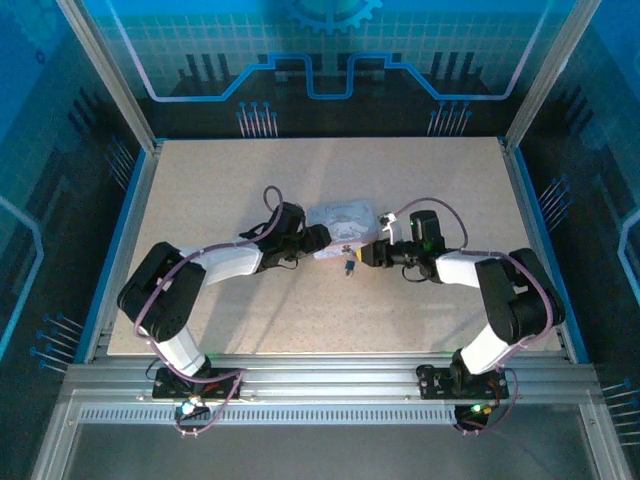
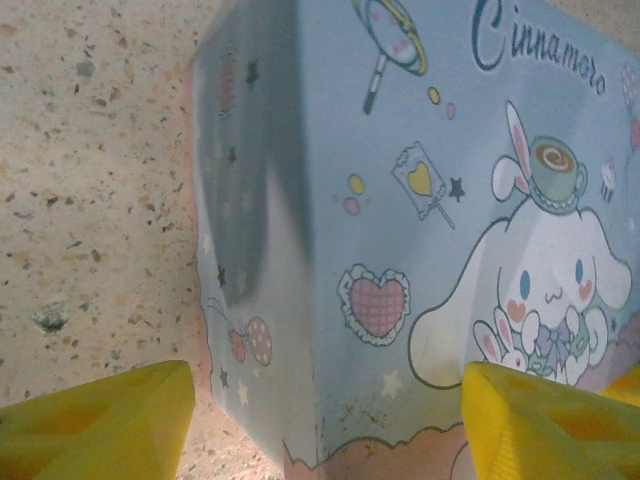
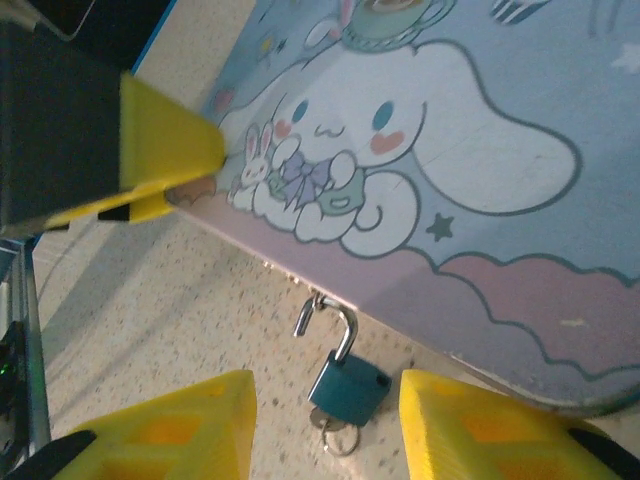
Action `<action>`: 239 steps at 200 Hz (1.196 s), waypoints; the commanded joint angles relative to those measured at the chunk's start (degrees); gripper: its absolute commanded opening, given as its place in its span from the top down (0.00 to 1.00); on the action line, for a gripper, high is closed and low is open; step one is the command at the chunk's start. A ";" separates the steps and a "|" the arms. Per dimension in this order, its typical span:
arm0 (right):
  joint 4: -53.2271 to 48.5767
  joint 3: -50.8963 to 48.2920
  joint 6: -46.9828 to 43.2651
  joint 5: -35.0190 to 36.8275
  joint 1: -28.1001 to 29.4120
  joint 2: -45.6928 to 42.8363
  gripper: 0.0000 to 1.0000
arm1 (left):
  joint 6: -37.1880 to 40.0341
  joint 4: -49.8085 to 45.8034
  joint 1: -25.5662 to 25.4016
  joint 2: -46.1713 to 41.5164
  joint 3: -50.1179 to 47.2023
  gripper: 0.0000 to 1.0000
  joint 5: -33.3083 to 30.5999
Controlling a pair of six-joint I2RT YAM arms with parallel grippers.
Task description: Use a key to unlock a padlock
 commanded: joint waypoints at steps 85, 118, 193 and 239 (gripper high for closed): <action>14.26 -10.80 6.39 -5.82 -1.67 -3.71 0.50 | -2.62 -1.68 -3.30 -1.72 -4.62 0.29 -1.90; 19.79 -11.60 10.76 -5.30 -1.05 -0.83 0.50 | -3.44 -1.48 -4.39 -1.72 -4.67 0.29 -2.95; 24.44 -10.15 14.73 -3.64 0.22 5.13 0.55 | -4.19 -1.66 -5.03 -2.77 -5.14 0.29 -4.42; 27.82 -9.28 17.99 -2.72 0.52 9.08 0.58 | -4.53 -1.44 -5.18 -2.51 -4.99 0.29 -4.28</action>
